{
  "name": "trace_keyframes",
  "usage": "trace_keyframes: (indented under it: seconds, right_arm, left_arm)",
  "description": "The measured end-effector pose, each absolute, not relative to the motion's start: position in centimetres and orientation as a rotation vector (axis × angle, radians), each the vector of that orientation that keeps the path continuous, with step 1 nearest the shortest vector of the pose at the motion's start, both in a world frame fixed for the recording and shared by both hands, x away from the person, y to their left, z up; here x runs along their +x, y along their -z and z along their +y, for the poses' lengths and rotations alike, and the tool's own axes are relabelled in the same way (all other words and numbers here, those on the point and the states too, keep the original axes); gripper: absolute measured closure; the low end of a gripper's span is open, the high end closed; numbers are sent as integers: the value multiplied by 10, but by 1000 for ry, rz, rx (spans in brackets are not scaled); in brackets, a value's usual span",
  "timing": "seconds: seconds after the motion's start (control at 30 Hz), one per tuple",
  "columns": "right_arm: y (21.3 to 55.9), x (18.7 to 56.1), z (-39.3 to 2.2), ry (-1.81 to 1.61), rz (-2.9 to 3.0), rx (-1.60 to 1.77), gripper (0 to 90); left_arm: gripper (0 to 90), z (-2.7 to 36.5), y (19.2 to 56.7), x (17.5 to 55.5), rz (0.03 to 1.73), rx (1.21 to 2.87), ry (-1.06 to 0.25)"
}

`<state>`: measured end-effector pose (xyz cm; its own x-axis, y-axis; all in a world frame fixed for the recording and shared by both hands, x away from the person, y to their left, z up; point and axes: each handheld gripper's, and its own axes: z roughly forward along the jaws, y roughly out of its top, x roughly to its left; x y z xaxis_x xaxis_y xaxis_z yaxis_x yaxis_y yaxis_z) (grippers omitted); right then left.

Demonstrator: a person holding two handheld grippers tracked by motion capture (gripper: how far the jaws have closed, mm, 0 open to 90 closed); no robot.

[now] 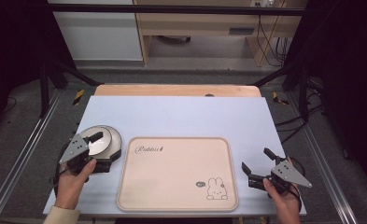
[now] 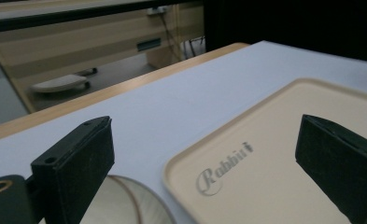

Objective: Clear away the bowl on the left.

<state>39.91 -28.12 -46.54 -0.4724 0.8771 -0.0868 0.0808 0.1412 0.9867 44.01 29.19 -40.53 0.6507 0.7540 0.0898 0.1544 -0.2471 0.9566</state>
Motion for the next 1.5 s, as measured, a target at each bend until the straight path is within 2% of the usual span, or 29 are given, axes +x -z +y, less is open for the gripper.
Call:
trace_keyframes:
  seconds: [0.43, 0.7, 1.1, 1.37, 1.5]
  right_arm:
    - [468, 413, -270, -1432, 1739, 908, 42]
    - [469, 416, -264, -1426, 1763, 898, 42]
    - [468, 417, -265, -1436, 1762, 903, 43]
    - [467, 413, -264, -1440, 1758, 900, 44]
    - [467, 414, -264, -1437, 1759, 901, 44]
  left_arm:
    - [54, 316, 378, 464, 877, 1763, -721]
    - [55, 311, 380, 466, 946, 1783, -751]
    - [59, 324, 371, 481, 1017, 1841, -776]
    - [48, 337, 360, 493, 1042, 1818, -816]
    - [51, 347, 364, 497, 1088, 1794, -785]
